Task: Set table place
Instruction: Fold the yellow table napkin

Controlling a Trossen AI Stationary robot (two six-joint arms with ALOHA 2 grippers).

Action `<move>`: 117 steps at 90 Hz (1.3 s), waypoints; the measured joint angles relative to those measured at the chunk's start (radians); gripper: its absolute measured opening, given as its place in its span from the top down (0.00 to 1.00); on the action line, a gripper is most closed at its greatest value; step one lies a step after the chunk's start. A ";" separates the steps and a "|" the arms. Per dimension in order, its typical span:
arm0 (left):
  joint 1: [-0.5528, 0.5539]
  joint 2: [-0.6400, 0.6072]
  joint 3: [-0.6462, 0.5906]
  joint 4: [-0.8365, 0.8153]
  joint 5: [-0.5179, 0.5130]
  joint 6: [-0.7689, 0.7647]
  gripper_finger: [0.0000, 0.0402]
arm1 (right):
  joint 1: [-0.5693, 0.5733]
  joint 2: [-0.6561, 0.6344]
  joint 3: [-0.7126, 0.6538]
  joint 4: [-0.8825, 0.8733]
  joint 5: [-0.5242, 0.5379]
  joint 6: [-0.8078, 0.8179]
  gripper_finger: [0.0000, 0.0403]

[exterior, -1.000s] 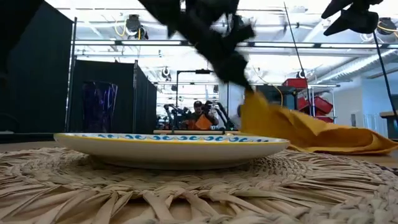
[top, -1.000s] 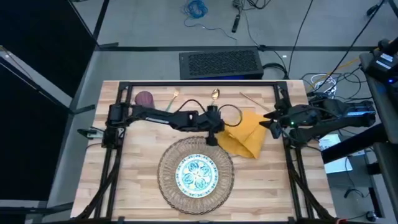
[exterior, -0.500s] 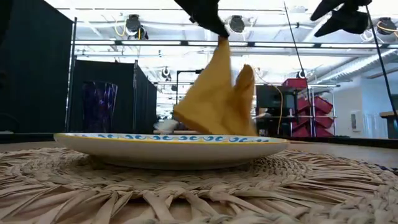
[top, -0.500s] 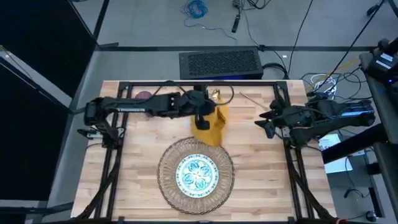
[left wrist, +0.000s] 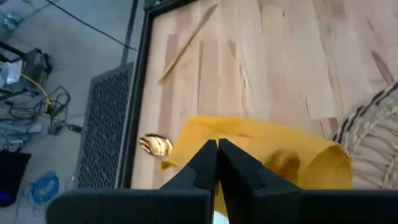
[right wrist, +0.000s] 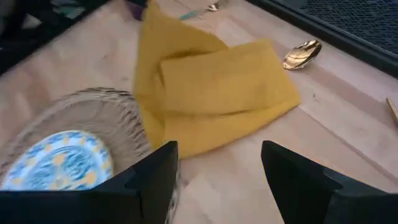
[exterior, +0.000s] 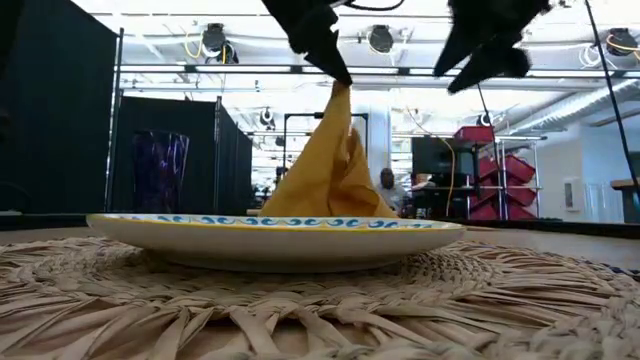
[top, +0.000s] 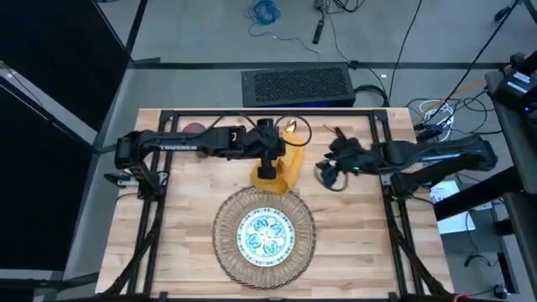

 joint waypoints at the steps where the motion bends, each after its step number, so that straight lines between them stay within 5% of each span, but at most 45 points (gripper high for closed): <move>1: 0.000 0.000 0.000 0.000 0.000 0.000 1.00 | -0.006 0.011 0.000 0.009 -0.005 -0.006 0.45; 24: 0.007 0.000 -0.001 -0.008 -0.001 0.004 1.00 | -0.043 0.229 0.000 0.294 -0.020 -0.111 0.45; 43: 0.027 0.000 -0.001 -0.014 -0.001 0.009 1.00 | -0.044 0.331 0.000 0.335 -0.033 -0.125 0.45; 78: 0.040 -0.003 -0.001 0.009 -0.001 0.010 1.00 | -0.013 0.341 0.000 0.479 -0.027 -0.223 0.43; 117: 0.091 -0.086 -0.001 0.045 0.103 0.000 1.00 | 0.015 0.348 -0.023 0.518 0.127 -0.243 0.33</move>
